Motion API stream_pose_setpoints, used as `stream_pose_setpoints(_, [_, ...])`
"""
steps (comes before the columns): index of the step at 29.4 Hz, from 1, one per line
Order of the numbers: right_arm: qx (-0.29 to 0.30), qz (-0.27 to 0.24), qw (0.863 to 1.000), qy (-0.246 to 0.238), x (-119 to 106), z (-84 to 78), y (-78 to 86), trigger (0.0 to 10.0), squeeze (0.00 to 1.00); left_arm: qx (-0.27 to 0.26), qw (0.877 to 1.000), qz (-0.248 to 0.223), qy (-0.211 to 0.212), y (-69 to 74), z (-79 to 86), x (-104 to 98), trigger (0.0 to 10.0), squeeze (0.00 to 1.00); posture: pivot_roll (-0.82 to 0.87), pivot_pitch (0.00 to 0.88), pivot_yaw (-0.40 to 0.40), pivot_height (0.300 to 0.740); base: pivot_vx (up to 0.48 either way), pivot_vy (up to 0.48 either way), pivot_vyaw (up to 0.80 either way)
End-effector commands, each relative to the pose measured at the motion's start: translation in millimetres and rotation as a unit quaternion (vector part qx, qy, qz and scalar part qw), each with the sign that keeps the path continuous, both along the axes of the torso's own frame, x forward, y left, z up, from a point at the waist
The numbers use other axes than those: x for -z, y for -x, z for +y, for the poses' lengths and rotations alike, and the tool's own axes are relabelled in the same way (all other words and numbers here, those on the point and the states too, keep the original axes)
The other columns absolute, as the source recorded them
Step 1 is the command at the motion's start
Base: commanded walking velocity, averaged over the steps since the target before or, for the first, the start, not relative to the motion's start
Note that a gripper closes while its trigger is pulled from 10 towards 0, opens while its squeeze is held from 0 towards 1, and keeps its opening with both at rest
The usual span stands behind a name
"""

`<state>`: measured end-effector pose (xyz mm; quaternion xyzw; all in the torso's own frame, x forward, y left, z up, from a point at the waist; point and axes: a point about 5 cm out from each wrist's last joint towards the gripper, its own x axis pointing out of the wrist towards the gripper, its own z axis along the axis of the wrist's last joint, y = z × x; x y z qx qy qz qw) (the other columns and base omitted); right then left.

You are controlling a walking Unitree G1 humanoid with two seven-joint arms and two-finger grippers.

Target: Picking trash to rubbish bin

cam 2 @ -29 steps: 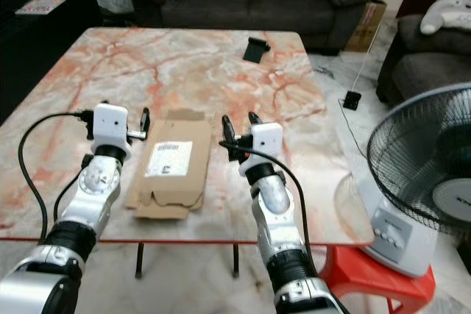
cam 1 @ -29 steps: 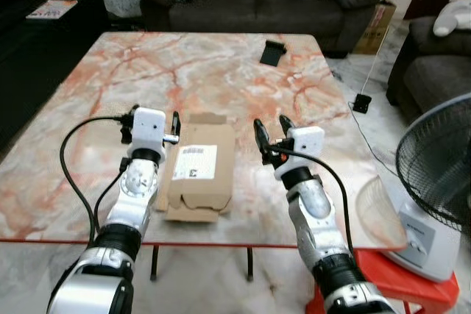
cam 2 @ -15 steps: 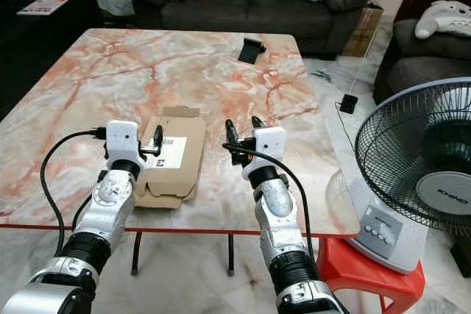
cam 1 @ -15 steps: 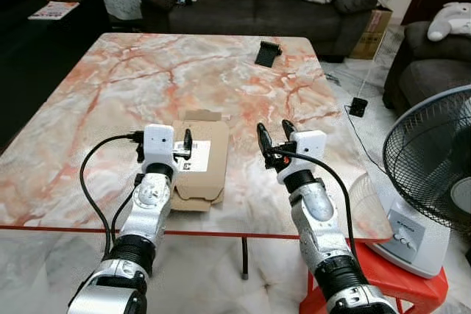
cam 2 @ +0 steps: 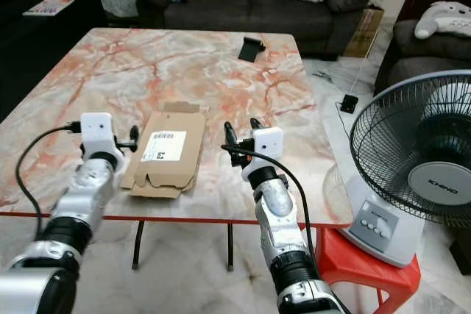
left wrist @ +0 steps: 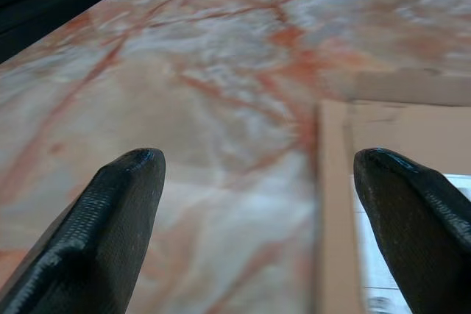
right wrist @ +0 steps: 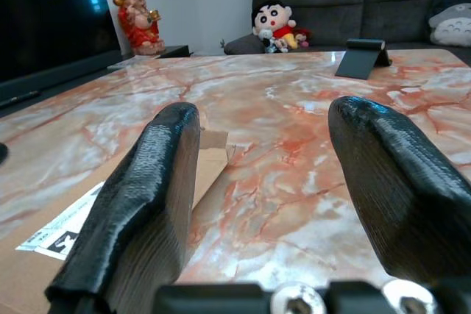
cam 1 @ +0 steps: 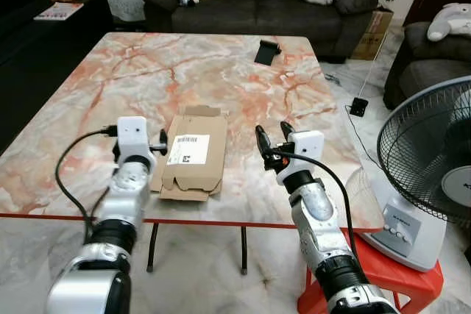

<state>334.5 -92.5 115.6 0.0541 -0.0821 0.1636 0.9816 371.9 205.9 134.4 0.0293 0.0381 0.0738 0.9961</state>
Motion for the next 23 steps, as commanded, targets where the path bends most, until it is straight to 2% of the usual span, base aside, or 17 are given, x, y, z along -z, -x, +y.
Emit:
stream_pose_setpoints(1, [-0.008,0.006,1.000,0.006,1.4,2.5,-0.3,10.0,0.00,0.007,1.000,0.017,0.002,-1.6,-2.5,2.1,10.0,0.00,-0.03,0.068,-0.026,0.740,0.000,0.000,0.00])
stream_pose_setpoints(4, [-0.011,0.008,1.000,0.008,2.2,3.3,0.3,10.0,0.00,0.028,0.997,0.061,0.024,0.1,-2.2,12.3,10.0,0.00,-0.03,0.072,-0.026,0.740,0.000,0.000,0.00])
stream_pose_setpoints(5, [-0.011,0.008,1.000,0.008,2.2,3.3,0.3,10.0,0.00,0.028,0.997,0.061,0.024,0.1,-2.2,12.3,10.0,0.00,-0.03,0.072,-0.026,0.740,0.000,0.000,0.00])
stream_pose_setpoints(7, [-0.014,0.009,1.000,0.009,2.9,3.9,0.8,10.0,0.00,0.033,0.995,0.079,0.055,1.8,-3.7,18.0,10.0,0.00,-0.03,0.073,-0.026,0.740,0.000,0.000,0.00])
stream_pose_setpoints(8, [-0.014,0.009,1.000,0.009,2.9,3.9,0.8,10.0,0.00,0.033,0.995,0.079,0.055,1.8,-3.7,18.0,10.0,0.00,-0.03,0.073,-0.026,0.740,0.000,0.000,0.00])
stream_pose_setpoints(9, [-0.017,0.013,1.000,0.011,4.5,4.6,1.4,10.0,0.00,0.041,0.992,0.084,0.081,3.0,-6.6,20.8,10.0,0.00,-0.03,0.074,-0.029,0.740,0.000,0.000,0.00])
stream_pose_setpoints(11, [-0.021,0.018,1.000,0.015,6.8,5.4,1.9,10.0,0.00,0.050,0.991,0.084,0.093,3.3,-9.2,20.8,10.0,0.00,-0.03,0.074,-0.029,0.740,0.000,0.000,0.00])
stream_pose_setpoints(14, [-0.024,0.022,0.999,0.019,9.1,6.4,2.6,10.0,0.00,0.058,0.990,0.086,0.099,3.4,-11.2,20.2,10.0,0.00,-0.03,0.072,-0.030,0.740,0.000,0.000,0.00])
stream_pose_setpoints(19, [-0.012,0.060,0.995,0.079,26.1,7.6,3.1,10.0,0.00,0.093,0.987,0.082,0.098,2.5,-21.0,15.8,10.0,0.00,-0.03,0.065,-0.027,0.740,0.000,0.000,0.00])
stream_pose_setpoints(21, [-0.014,0.063,0.995,0.080,27.2,8.2,3.5,10.0,0.00,0.097,0.987,0.083,0.098,2.5,-22.1,15.3,10.0,0.00,-0.03,0.065,-0.027,0.740,0.000,0.000,0.00])
stream_pose_setpoints(23, [-0.008,0.077,0.992,0.104,33.0,9.0,4.4,10.0,0.00,0.105,0.986,0.083,0.094,2.5,-24.5,14.4,10.0,0.00,-0.03,0.062,-0.025,0.740,0.000,0.000,0.00])
